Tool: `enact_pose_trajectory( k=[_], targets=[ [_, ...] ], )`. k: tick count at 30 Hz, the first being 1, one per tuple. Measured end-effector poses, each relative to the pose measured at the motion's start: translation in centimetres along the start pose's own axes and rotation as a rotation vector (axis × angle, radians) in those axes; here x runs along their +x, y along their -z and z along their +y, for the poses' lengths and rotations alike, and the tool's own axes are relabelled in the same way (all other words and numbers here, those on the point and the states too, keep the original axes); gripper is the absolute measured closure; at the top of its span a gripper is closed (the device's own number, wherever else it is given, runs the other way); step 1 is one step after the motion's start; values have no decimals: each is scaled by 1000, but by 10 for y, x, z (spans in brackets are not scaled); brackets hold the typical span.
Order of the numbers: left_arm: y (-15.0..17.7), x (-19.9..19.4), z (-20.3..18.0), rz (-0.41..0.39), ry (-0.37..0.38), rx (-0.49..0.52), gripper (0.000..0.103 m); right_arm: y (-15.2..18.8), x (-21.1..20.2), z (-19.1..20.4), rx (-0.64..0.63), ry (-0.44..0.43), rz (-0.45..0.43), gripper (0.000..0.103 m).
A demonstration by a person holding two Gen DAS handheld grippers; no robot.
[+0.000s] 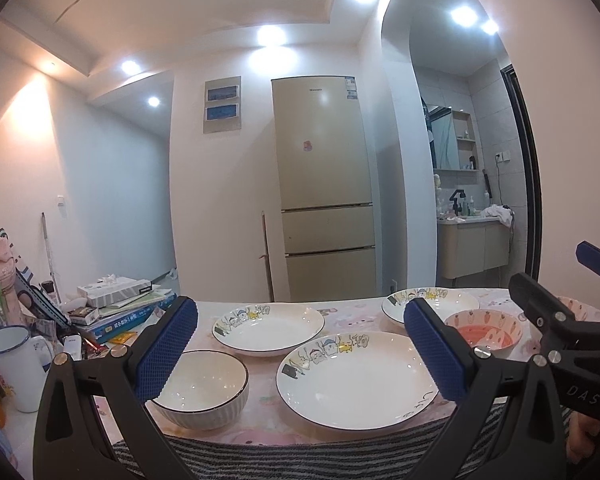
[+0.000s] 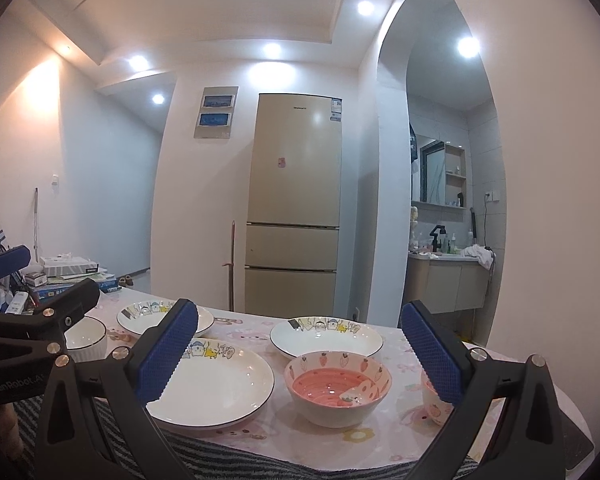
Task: Organize plates and bowls
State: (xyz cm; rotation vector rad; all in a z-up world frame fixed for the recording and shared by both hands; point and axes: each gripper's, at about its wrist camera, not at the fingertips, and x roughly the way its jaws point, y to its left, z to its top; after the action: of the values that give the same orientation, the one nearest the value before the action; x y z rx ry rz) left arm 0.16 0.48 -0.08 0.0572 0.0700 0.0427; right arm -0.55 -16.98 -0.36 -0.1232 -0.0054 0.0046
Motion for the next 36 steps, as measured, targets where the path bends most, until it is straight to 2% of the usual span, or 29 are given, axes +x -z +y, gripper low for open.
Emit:
enact_pose_trajectory(
  k=[6,13,17,26,36],
  targets=[
    [0,0,-3,0,-4,9,0,0,4,-3,5,3,19,0],
    [-1,-7,-6,-39,-9,25,0,2,12,-7,17,7,52,0],
    [-2,-9,-2,-54,-12,10,0,1,6,-4,11,8,27,0],
    [-1,-7,-1,-46,-13,1,0,0,5,-8,43,11,62,0],
    [0,-5,3,-35,-2,-22,0,-6,10,-6,23,14,69,0]
  ],
)
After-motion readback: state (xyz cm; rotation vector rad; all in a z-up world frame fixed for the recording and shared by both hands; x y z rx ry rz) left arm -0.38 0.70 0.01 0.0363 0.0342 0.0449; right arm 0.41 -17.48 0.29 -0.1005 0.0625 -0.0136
